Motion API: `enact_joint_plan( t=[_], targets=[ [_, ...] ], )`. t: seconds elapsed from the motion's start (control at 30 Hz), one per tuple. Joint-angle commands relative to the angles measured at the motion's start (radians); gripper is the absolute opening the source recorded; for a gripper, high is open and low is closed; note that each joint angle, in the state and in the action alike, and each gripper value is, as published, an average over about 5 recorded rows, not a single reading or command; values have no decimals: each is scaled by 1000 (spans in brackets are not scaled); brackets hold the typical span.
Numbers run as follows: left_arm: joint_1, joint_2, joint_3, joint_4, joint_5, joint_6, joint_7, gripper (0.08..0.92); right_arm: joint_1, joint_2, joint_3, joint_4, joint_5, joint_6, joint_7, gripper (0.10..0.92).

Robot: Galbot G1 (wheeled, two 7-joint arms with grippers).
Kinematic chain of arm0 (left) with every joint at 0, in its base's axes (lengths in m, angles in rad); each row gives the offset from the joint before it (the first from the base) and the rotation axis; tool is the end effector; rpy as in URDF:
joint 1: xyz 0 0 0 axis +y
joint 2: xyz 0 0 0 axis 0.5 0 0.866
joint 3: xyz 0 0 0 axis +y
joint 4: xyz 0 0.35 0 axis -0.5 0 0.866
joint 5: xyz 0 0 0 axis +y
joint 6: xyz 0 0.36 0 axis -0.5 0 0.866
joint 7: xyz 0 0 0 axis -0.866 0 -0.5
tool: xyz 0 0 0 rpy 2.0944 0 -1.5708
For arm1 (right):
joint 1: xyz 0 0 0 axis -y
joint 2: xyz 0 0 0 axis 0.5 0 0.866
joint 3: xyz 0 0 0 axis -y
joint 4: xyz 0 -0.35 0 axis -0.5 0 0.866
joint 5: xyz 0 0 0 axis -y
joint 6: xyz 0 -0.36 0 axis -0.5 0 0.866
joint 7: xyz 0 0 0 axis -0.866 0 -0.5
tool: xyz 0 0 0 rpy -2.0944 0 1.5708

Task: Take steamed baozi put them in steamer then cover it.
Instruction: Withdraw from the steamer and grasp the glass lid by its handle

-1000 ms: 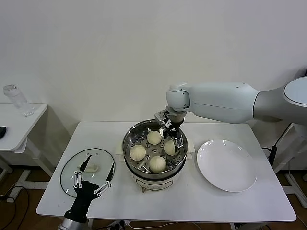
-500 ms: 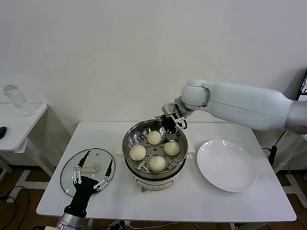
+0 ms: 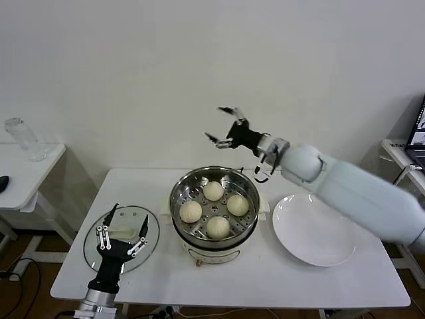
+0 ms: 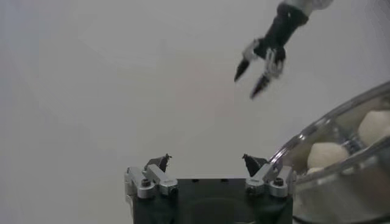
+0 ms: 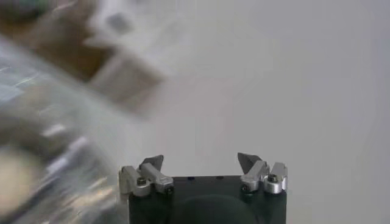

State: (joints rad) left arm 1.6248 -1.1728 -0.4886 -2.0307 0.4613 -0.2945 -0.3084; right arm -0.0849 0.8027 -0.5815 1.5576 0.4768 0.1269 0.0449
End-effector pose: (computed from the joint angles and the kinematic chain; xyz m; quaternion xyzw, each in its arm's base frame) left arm 0.1720 0.0633 -0.3266 0.0367 0.9267 0.3404 0.1551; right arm 0.4851 -0.0151 -0.1410 -0.3154 0.8881 -0.2838 0.1768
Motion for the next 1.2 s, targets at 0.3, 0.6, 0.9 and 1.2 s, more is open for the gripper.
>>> enact_joint_plan(
  t=[0.3,0.6,0.9,1.2],
  targets=[
    [-29,11,-96,149,399,48,-70,823,-1044,270,1010,61,-254,236,233,823],
    [-19,25,-130,270,544,162,-60,823,-1199,384,1122,70,-274,281,200,823],
    [-79,23,-106,420,631,196,-61,823,-1255,435,1132,86,-278,297,183,823],
    [-146,17,-76,502,629,183,-63,823,-1265,461,1122,107,-294,290,171,823]
  ],
)
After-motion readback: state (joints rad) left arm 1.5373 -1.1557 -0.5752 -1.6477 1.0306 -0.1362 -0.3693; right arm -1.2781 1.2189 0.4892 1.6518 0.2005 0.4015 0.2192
